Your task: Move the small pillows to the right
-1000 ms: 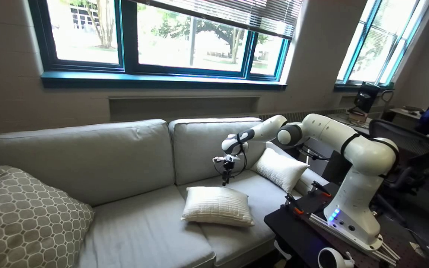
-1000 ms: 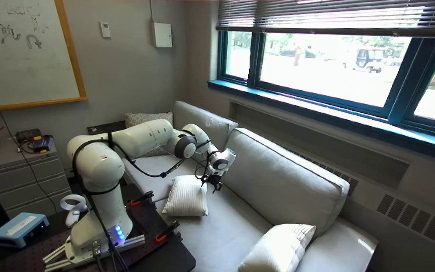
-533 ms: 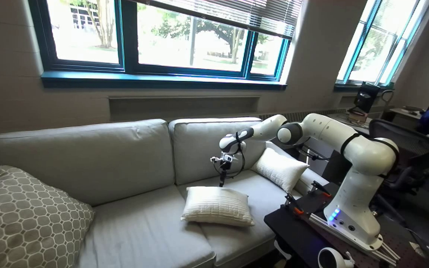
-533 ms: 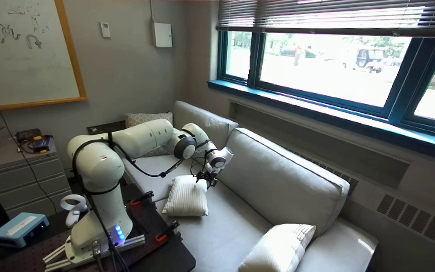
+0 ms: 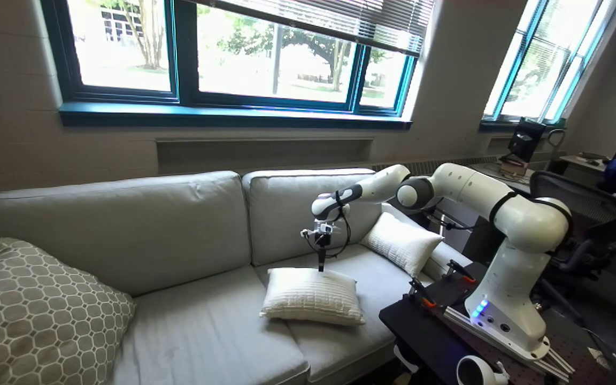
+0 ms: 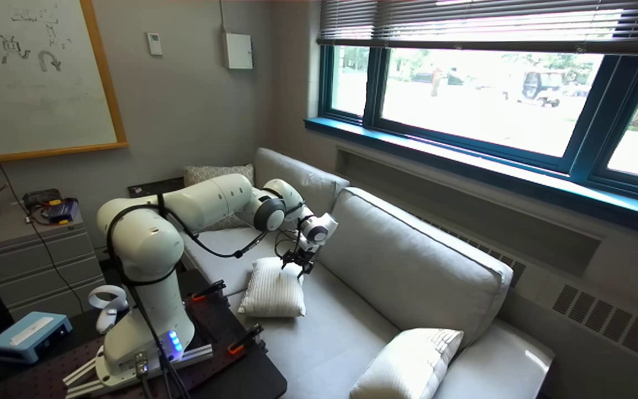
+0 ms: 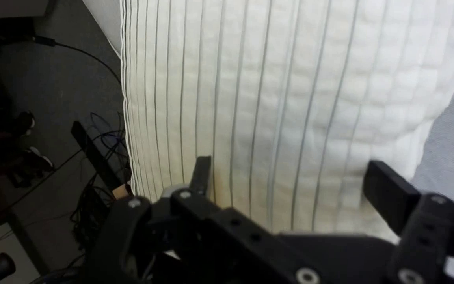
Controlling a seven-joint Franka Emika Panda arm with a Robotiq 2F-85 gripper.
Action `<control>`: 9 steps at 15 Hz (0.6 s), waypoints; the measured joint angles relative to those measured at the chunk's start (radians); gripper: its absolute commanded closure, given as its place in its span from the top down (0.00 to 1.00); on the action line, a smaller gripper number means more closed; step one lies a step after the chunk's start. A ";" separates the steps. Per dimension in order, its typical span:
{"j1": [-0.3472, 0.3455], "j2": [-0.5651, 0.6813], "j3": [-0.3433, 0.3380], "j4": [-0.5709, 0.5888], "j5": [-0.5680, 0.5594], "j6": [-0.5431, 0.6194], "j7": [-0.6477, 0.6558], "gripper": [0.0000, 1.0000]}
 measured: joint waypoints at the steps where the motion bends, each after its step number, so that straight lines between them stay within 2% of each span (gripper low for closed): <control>1: 0.007 0.000 -0.006 0.002 -0.010 -0.006 0.000 1.00; 3: 0.026 0.000 -0.032 0.002 -0.025 0.009 0.017 1.00; 6: 0.060 0.000 -0.086 -0.003 -0.056 0.094 0.084 1.00; 9: 0.064 0.001 -0.080 -0.011 -0.055 0.159 0.104 1.00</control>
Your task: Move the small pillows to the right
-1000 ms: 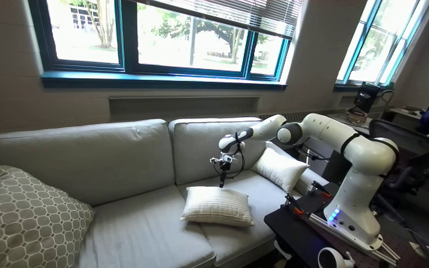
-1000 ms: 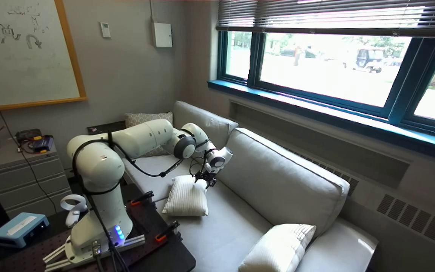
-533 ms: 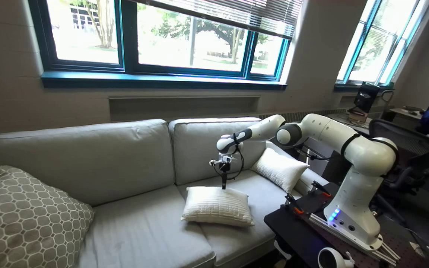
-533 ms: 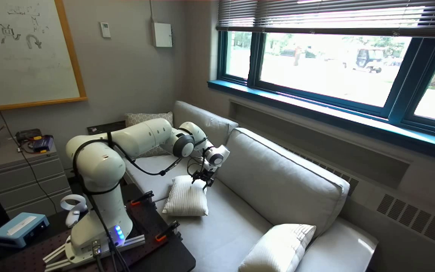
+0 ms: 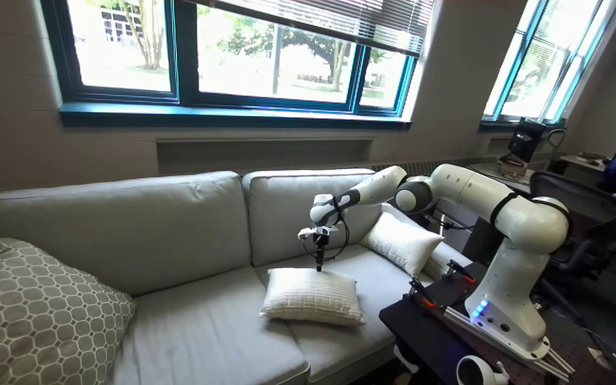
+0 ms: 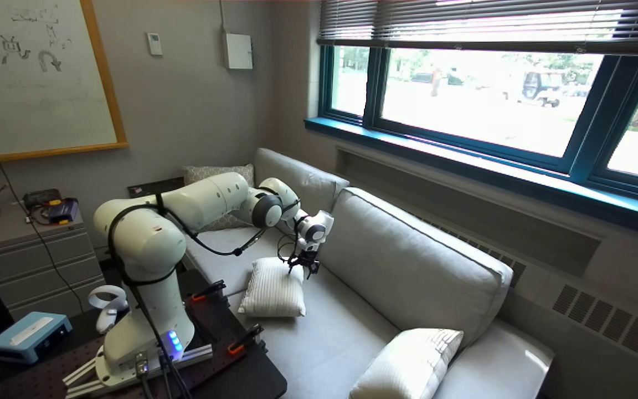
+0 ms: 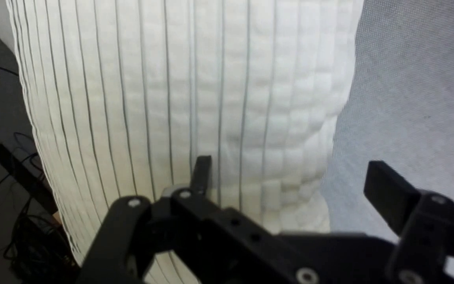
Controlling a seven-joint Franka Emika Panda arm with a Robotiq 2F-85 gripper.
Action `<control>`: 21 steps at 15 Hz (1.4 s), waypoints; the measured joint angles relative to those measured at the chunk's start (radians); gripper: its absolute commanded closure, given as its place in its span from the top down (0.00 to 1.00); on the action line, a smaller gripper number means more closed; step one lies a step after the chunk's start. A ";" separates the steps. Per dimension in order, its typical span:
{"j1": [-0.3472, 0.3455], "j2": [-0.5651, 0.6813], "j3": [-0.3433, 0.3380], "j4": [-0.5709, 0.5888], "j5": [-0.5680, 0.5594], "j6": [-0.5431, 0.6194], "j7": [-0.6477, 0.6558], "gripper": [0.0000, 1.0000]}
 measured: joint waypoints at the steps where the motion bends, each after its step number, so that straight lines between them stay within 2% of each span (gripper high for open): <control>1: -0.002 0.000 0.011 -0.001 0.000 0.007 -0.004 1.00; 5: -0.004 0.000 0.049 -0.001 0.000 0.012 -0.056 1.00; 12: 0.003 0.000 0.041 -0.011 -0.002 0.046 -0.068 1.00; 16: 0.000 0.002 0.076 -0.061 0.002 0.064 -0.170 1.00; 20: -0.015 0.005 0.119 -0.131 0.031 0.034 -0.292 1.00; 21: -0.018 0.005 0.120 -0.139 0.039 0.019 -0.310 0.75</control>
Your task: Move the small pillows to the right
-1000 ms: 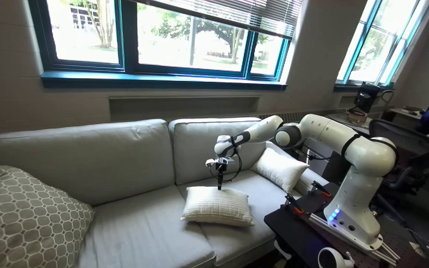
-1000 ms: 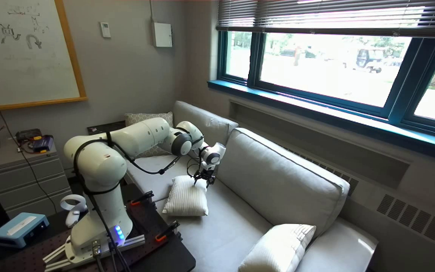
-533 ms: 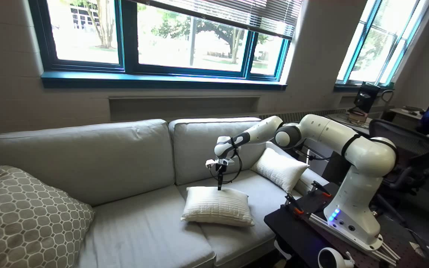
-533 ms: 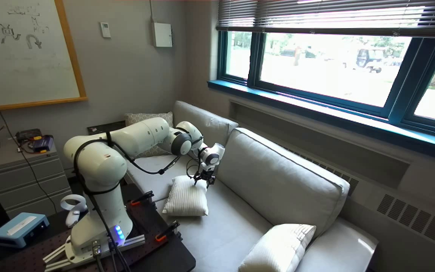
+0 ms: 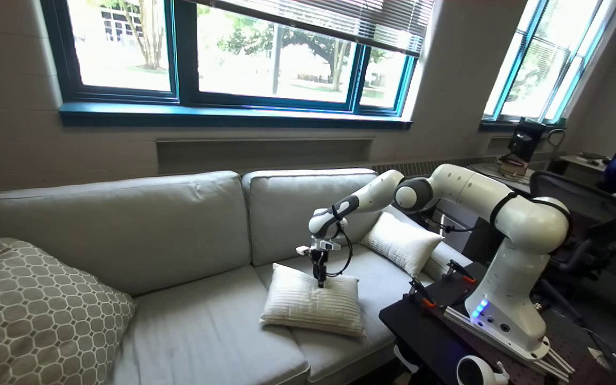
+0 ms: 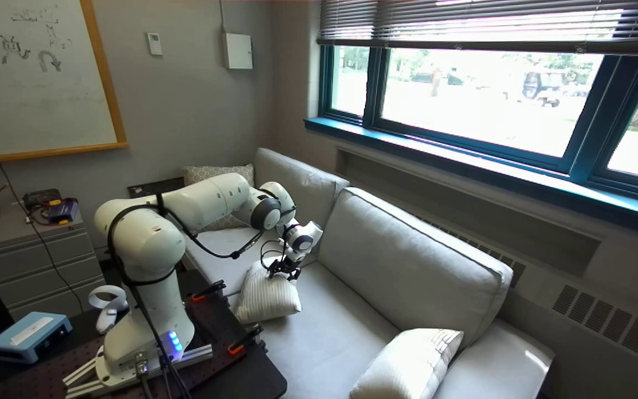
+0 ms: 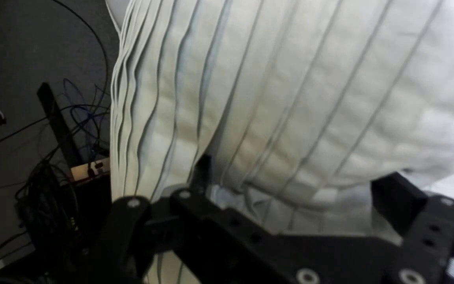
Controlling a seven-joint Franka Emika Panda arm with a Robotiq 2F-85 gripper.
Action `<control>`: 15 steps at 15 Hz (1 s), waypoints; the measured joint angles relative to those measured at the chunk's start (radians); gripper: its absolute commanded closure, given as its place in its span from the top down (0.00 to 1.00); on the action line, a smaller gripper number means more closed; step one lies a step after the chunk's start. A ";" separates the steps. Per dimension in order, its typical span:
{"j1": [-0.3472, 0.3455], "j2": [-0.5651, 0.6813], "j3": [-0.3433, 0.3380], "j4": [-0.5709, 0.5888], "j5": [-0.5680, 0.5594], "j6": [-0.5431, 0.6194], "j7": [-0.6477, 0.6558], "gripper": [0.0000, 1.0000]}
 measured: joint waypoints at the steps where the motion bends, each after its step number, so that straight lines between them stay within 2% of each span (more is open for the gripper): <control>1: -0.003 0.000 0.000 -0.003 0.004 -0.014 -0.012 0.75; 10: -0.017 -0.009 -0.008 0.002 0.015 -0.048 -0.017 0.08; 13: -0.019 -0.013 -0.010 0.003 0.023 -0.050 -0.016 0.01; 15: -0.024 -0.014 -0.010 0.005 0.035 -0.056 -0.014 0.03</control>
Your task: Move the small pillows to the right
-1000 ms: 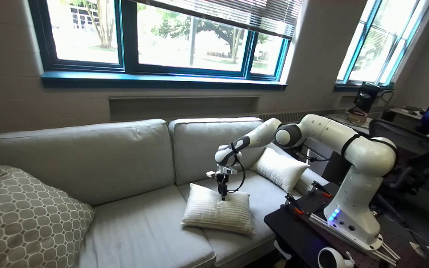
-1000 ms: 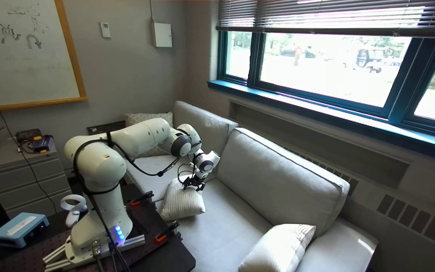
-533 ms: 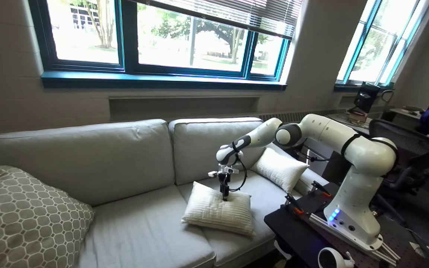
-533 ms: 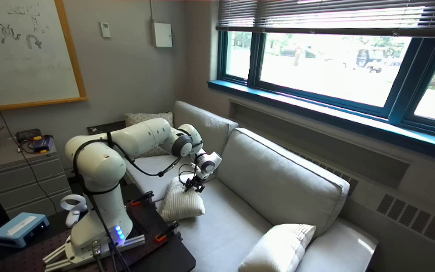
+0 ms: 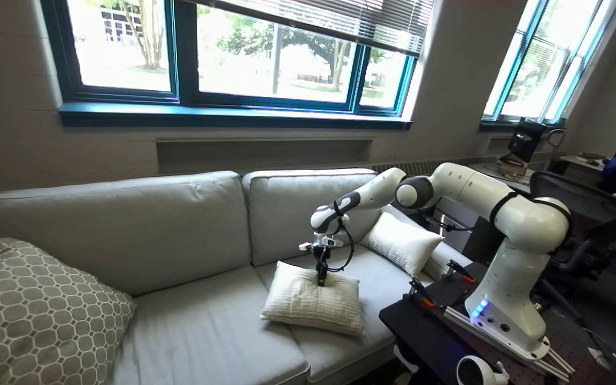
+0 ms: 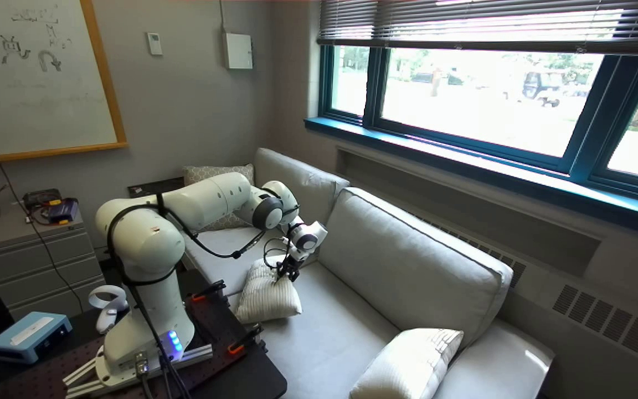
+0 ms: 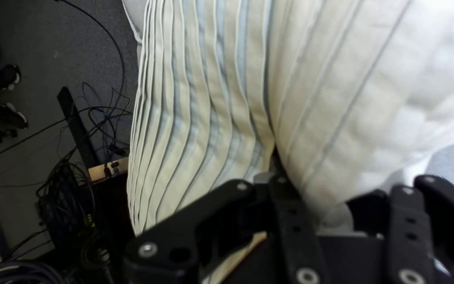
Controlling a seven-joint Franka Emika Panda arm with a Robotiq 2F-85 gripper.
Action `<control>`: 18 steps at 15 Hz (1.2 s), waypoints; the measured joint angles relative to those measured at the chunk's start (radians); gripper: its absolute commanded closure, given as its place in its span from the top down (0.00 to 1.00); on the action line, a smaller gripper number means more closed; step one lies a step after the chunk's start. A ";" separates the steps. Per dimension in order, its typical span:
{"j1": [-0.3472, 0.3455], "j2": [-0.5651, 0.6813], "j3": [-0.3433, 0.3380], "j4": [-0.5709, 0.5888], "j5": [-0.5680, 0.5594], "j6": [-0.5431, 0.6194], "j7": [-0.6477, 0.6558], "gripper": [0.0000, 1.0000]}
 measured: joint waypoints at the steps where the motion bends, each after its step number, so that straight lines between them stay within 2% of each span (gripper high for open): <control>1: -0.002 0.000 0.000 0.002 0.006 0.000 0.002 0.03; 6: -0.016 0.000 -0.016 0.027 0.039 0.021 0.063 0.04; 8: -0.026 -0.003 -0.022 0.019 0.064 0.086 0.106 0.04; 11: -0.041 -0.044 -0.027 -0.074 0.116 0.266 0.139 0.04; 18: -0.017 -0.216 -0.020 -0.423 0.268 0.766 0.143 0.04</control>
